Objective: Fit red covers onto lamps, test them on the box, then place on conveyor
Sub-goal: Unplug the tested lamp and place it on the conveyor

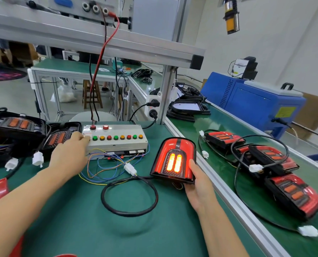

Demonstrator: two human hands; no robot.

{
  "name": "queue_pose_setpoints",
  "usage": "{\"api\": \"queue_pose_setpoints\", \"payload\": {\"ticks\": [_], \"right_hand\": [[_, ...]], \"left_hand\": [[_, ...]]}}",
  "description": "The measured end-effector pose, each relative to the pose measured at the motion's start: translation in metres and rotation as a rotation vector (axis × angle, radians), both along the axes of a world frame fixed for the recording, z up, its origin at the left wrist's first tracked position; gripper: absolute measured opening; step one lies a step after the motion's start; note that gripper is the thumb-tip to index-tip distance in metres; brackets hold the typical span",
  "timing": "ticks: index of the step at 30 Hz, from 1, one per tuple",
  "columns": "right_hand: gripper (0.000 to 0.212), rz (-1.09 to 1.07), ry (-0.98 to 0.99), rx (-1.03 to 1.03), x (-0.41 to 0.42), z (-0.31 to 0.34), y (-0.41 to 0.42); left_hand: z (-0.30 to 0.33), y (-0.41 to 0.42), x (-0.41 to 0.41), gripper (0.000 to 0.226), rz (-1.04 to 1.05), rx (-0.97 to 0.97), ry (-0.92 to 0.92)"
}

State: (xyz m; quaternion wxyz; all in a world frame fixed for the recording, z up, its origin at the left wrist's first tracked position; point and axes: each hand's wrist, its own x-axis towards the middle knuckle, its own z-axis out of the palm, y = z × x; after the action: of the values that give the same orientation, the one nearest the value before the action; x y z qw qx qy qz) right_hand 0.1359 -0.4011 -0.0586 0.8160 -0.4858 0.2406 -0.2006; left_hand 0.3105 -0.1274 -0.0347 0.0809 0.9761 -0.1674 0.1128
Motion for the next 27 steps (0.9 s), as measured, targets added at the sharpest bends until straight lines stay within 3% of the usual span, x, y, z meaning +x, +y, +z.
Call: {"api": "queue_pose_setpoints", "payload": {"ticks": [8,27], "right_hand": [[0.036,0.027,-0.002,-0.13,0.001,-0.002,0.011],[0.033,0.036,-0.003,-0.184,0.003,-0.008,0.01]], "left_hand": [[0.008,-0.005,0.001,0.045,0.06,0.182,-0.146],[-0.006,-0.01,-0.009,0.049,0.132,0.094,-0.177]]}}
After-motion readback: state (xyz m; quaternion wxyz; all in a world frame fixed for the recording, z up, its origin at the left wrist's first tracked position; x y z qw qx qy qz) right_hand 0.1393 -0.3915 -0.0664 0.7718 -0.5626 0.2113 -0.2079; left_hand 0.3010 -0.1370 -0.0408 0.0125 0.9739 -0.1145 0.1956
